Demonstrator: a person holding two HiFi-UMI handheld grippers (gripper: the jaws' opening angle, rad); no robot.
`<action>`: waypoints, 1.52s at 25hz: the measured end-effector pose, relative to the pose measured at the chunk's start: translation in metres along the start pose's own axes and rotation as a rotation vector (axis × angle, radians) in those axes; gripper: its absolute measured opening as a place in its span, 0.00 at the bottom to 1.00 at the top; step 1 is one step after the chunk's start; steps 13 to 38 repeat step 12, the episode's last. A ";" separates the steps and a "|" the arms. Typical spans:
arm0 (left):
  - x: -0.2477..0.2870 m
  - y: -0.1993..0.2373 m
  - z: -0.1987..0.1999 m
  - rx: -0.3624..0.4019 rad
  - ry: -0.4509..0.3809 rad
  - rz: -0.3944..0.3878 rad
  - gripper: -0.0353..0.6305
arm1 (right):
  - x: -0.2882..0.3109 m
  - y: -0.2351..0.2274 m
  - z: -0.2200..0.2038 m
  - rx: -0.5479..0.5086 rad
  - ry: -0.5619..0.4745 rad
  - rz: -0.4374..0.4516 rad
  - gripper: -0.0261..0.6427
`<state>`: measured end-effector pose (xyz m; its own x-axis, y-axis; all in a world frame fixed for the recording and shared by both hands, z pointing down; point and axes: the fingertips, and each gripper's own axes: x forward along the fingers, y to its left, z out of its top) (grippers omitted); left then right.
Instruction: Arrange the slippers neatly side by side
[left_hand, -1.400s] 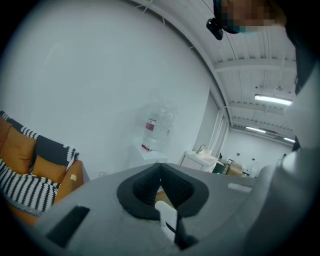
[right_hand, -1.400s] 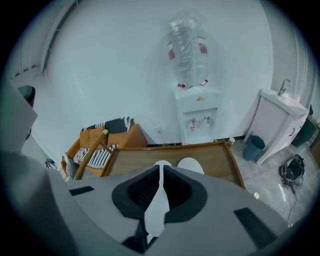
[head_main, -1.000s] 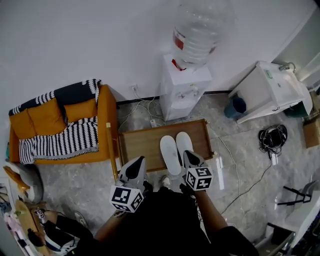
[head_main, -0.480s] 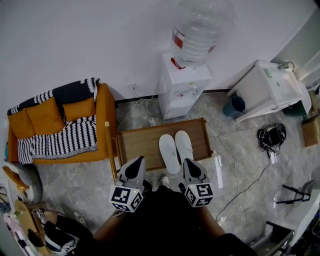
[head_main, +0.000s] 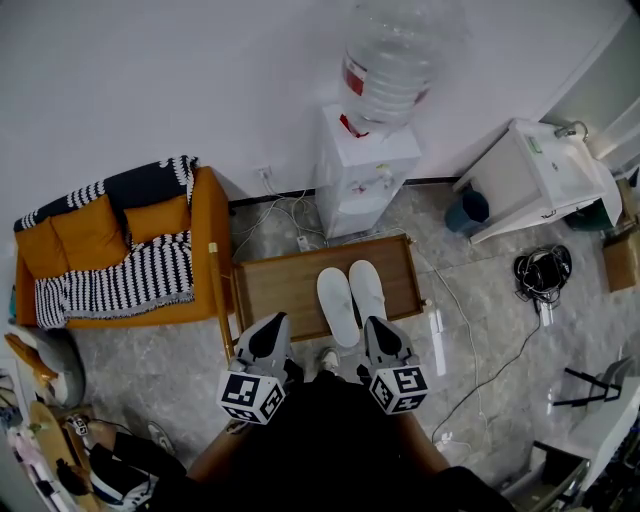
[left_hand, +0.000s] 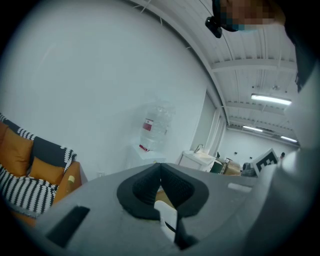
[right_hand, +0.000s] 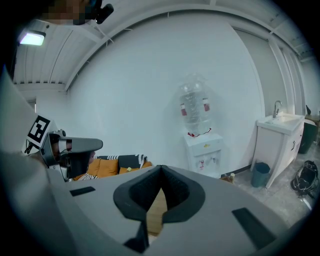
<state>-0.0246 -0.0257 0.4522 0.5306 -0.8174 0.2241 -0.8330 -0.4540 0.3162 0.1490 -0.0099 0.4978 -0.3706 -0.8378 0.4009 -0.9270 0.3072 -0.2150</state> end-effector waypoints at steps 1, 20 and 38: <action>0.000 0.000 0.000 -0.001 0.000 0.001 0.07 | 0.000 0.000 0.000 0.001 0.001 0.001 0.06; -0.003 -0.003 -0.002 0.000 -0.005 0.002 0.07 | -0.003 0.000 -0.004 0.009 0.006 0.008 0.06; -0.003 -0.003 -0.002 0.000 -0.005 0.002 0.07 | -0.003 0.000 -0.004 0.009 0.006 0.008 0.06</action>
